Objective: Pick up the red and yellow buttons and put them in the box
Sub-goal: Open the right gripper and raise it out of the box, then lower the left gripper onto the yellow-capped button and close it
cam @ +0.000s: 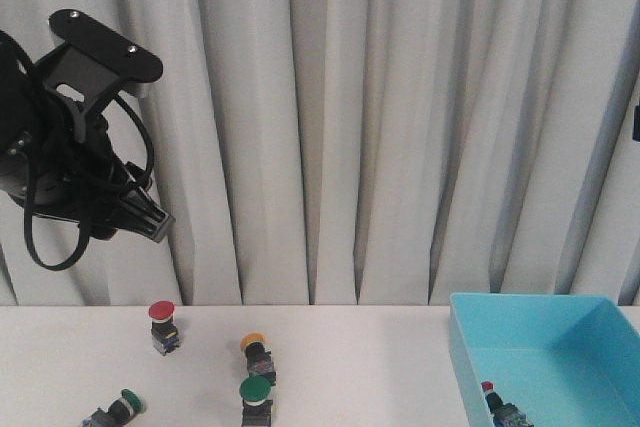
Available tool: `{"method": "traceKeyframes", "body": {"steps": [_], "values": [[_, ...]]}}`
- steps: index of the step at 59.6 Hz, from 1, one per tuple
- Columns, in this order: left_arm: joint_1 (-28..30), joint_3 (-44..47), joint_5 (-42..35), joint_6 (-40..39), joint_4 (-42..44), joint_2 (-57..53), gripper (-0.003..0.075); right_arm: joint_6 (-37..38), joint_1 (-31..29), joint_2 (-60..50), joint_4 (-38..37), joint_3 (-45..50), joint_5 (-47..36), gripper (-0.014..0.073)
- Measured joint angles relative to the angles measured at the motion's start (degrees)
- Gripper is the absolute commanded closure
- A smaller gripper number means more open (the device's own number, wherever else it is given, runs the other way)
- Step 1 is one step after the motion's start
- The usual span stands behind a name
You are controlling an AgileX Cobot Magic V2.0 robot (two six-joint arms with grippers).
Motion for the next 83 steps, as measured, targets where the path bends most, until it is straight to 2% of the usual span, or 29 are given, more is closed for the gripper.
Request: {"method": "traceKeyframes", "body": {"steps": [11, 20, 32, 47, 54, 83], "values": [[0.0, 0.7, 0.2, -0.9, 0.3, 3.4, 0.016, 0.0, 0.0, 0.0, 0.0, 0.0, 0.1, 0.0602], [0.9, 6.7, -0.2, -1.0, -0.3, 5.0, 0.0164, 0.0, 0.0, -0.1, 0.0, 0.0, 0.1, 0.0602], [7.7, 15.1, -0.4, -3.7, -1.5, 5.5, 0.0172, 0.0, 0.0, -1.7, 0.0, 0.0, 0.1, 0.0602], [15.6, 19.7, -4.4, 0.9, -17.0, 5.6, 0.0243, 0.0, 0.0, -4.9, 0.0, 0.0, 0.2, 0.0602], [17.5, 21.3, -5.6, 1.5, -19.2, 6.1, 0.026, 0.0, 0.0, -6.0, 0.0, 0.0, 0.2, 0.0602], [18.2, 23.2, -7.4, 1.5, -21.6, 13.3, 0.0266, 0.0, 0.0, -10.0, 0.0, 0.0, 0.2, 0.0602]]}}
